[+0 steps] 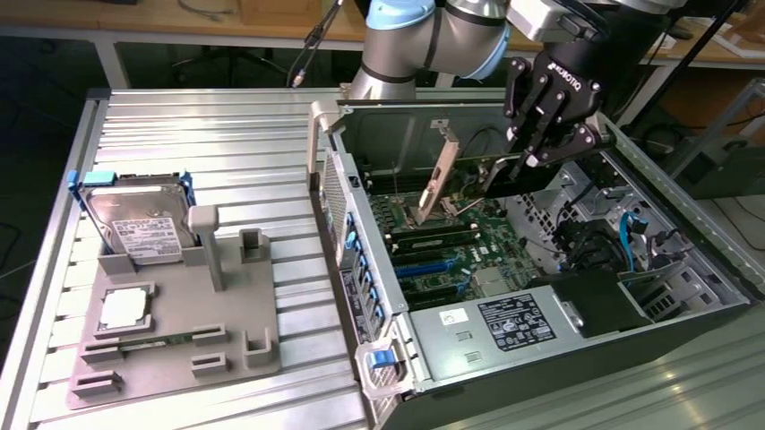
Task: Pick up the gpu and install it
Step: 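Insert the gpu into the slot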
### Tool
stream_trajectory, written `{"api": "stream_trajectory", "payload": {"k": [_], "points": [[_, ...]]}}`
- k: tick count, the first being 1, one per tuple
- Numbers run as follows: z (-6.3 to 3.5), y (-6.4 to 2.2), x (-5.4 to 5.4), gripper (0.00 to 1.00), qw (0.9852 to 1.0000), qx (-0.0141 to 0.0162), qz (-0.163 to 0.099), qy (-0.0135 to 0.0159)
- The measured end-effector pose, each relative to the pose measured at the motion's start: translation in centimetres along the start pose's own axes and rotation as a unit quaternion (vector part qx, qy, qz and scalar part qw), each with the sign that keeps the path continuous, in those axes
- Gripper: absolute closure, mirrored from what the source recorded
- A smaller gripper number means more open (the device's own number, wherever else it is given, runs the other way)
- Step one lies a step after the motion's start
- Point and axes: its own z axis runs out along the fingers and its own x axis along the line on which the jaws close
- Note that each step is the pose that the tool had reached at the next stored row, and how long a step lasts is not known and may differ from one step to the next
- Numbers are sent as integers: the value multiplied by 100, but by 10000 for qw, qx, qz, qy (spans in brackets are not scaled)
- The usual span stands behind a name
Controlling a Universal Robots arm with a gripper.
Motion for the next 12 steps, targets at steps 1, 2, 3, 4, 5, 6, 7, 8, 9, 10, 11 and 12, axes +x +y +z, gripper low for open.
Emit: {"api": "stream_trajectory", "payload": {"k": [1,2,3,4,5,6,7,8,9,10,11,12], "points": [[2,0,0,73,10000,1,0,1],[4,0,0,73,10000,0,0,1],[5,0,0,73,10000,0,0,1],[8,0,0,73,10000,0,0,1],[10,-1,0,73,10000,1,0,0],[12,-1,0,73,10000,1,0,1],[14,-1,0,73,10000,1,-1,1],[16,-1,0,73,10000,1,0,1],[18,-1,0,73,10000,2,0,0],[21,-1,1,73,10000,2,0,1],[23,-1,1,73,10000,2,0,1],[26,-2,1,73,10000,2,0,1]]}}
